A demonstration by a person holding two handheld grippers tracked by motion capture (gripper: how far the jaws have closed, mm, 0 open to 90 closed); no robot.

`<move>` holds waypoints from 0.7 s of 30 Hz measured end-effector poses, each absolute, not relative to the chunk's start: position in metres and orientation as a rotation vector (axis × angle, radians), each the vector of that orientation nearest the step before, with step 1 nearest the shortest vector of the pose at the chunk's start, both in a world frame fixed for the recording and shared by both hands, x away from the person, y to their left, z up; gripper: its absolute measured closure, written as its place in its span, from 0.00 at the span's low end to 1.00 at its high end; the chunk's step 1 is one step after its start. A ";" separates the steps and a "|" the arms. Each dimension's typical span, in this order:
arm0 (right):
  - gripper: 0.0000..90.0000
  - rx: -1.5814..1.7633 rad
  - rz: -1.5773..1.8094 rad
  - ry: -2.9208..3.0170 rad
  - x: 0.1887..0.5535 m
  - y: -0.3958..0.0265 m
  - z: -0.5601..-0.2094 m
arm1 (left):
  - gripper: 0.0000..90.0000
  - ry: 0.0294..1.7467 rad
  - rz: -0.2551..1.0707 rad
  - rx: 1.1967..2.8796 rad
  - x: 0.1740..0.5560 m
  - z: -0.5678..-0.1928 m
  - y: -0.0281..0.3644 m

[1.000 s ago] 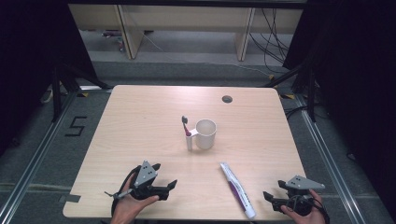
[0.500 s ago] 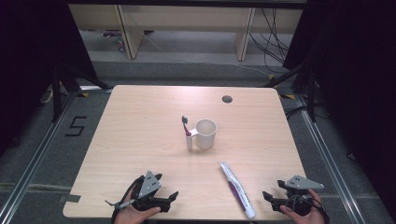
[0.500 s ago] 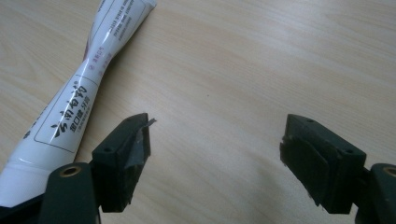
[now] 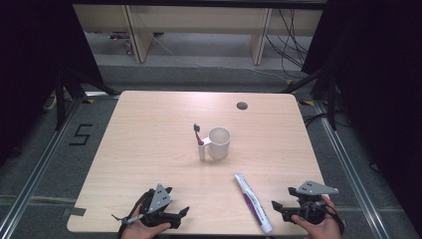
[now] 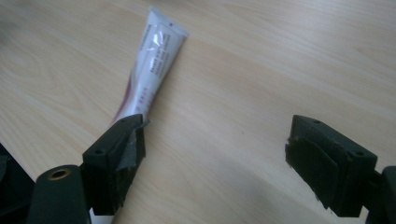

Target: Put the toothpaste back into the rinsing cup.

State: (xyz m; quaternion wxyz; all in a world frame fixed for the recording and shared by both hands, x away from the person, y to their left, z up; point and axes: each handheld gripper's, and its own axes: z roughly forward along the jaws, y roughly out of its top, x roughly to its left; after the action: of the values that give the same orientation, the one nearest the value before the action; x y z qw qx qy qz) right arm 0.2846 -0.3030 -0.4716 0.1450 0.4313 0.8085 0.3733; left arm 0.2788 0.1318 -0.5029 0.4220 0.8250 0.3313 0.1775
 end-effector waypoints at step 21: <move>0.39 1.120 0.877 2.601 0.308 -0.234 -0.478 | 0.18 0.847 0.436 2.052 0.276 -0.504 0.132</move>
State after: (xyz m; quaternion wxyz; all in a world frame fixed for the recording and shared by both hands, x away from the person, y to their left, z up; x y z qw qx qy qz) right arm 0.3084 -0.2342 -0.4780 0.0885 0.3763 0.8739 0.2946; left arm 0.2759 0.1321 -0.5039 0.4257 0.8208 0.3386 0.1745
